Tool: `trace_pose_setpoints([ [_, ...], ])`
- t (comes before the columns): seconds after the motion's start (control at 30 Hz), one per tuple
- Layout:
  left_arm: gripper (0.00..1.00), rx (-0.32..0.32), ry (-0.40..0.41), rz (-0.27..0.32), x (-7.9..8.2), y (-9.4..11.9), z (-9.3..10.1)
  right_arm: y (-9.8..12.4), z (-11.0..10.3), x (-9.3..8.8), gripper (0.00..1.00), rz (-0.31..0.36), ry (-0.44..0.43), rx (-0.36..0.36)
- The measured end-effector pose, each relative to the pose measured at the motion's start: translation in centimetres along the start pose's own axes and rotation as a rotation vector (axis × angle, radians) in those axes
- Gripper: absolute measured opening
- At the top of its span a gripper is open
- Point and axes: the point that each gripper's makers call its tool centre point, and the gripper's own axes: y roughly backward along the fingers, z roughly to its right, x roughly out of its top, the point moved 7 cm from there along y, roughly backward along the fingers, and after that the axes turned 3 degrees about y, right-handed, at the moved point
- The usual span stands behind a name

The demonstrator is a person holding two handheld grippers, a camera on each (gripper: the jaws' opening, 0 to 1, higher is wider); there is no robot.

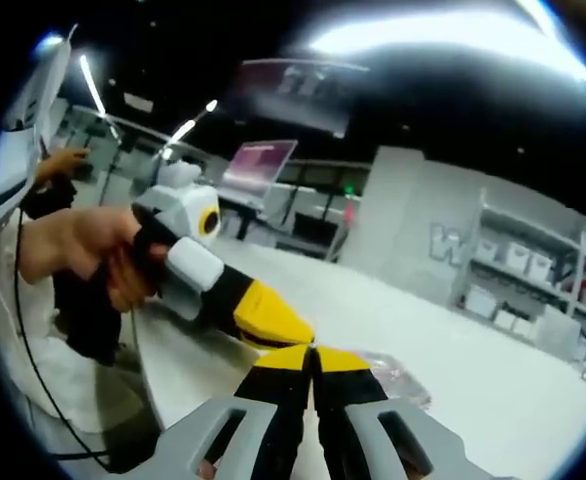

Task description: Open the resealable bag by pulling the two sides of the seal apart until the entire bag opening is separated and visibly accessible.

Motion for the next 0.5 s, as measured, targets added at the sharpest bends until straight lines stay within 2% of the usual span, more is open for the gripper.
trace_pose_setpoints([
  [0.2,0.02,-0.011,-0.017,-0.001,0.01,-0.04,0.03,-0.08,-0.12,0.03,0.00,0.000,0.003,0.006],
  [0.5,0.07,0.002,-0.004,-0.005,-0.06,-0.05,-0.11,0.04,-0.35,-0.04,0.00,0.004,0.008,0.009],
])
